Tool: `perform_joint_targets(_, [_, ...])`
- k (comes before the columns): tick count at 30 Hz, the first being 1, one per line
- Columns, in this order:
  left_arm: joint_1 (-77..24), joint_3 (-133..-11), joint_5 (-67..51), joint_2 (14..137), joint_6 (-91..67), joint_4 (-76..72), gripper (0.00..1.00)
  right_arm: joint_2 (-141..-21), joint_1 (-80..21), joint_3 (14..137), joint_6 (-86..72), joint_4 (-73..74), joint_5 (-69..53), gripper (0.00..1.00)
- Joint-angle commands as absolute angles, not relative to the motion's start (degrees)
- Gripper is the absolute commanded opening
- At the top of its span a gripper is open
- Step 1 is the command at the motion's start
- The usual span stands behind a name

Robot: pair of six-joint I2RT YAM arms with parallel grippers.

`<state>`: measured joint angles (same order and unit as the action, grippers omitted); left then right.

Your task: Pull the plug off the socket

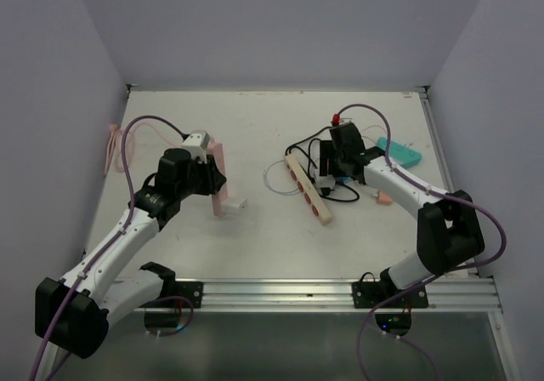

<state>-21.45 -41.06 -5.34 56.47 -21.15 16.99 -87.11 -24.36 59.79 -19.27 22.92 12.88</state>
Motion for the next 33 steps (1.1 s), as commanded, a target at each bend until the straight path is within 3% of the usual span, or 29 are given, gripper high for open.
perform_joint_targets(1, [-21.6, -45.0, -9.7, 55.5, -23.4, 10.8, 0.0, -88.3, -24.4, 61.2, -20.2, 19.2, 12.6, 0.5])
perform_joint_targets(4, [-21.5, -44.9, -10.1, 55.2, -23.5, 11.0, 0.0, -87.1, -24.5, 61.0, -19.3, 19.7, 11.1, 0.86])
perform_joint_targets(7, [-21.5, -44.6, -10.3, 55.0, -23.2, 10.8, 0.0, -84.5, -24.5, 61.3, -18.2, 21.2, 8.0, 0.99])
perform_joint_targets(13, [-21.5, -45.1, -10.6, 55.8, -22.4, 9.9, 0.0, -79.2, -26.6, 60.4, -18.6, 21.6, -8.1, 0.99])
perform_joint_targets(22, [-21.5, -46.8, -12.3, 57.4, -21.8, 8.2, 0.0, -77.3, -40.0, 61.6, -25.1, 18.6, -14.2, 0.99])
perform_joint_targets(33, [-22.1, -46.4, -16.8, 55.4, -19.6, 6.1, 0.0, -85.6, -49.3, 67.7, -29.2, 12.6, -18.4, 0.99])
